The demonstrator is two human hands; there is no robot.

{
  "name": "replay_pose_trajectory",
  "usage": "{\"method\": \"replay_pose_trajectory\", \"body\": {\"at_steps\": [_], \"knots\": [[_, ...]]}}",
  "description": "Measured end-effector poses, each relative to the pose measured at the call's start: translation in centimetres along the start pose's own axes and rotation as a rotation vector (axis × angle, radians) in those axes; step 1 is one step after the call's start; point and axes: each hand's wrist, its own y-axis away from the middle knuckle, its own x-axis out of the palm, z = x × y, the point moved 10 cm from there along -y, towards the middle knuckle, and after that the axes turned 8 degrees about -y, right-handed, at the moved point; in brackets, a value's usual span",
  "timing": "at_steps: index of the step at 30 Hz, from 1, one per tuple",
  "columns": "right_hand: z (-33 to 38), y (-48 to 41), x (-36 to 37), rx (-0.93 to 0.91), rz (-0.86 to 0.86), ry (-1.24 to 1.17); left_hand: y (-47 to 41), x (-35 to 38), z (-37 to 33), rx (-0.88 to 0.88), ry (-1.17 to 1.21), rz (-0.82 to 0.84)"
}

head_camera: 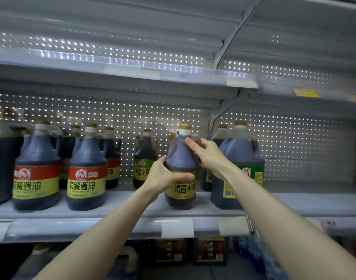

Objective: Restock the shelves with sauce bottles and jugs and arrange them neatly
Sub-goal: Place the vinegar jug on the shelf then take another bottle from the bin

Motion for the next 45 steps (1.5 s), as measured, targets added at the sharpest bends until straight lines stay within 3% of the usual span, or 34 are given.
{"method": "replay_pose_trajectory", "body": {"at_steps": [11,21,34,45], "knots": [[-3.5,-2.2,-1.2,0.061,0.064,-0.007,-0.9,1.9,1.4,-0.05,0.02,-0.01],[-7.7,0.4,-1.2,0.106,-0.014,-0.118,0.2,2.3,2.8,-0.032,0.162,0.019],[-10.5,3.4,-0.2,0.154,-0.008,-0.104,1.6,2.4,4.8,-0.12,0.135,0.088],[-11.2,3.5,-0.3,0.154,-0.013,-0.074,1.9,2.7,4.3,-0.085,0.086,0.113]]}}
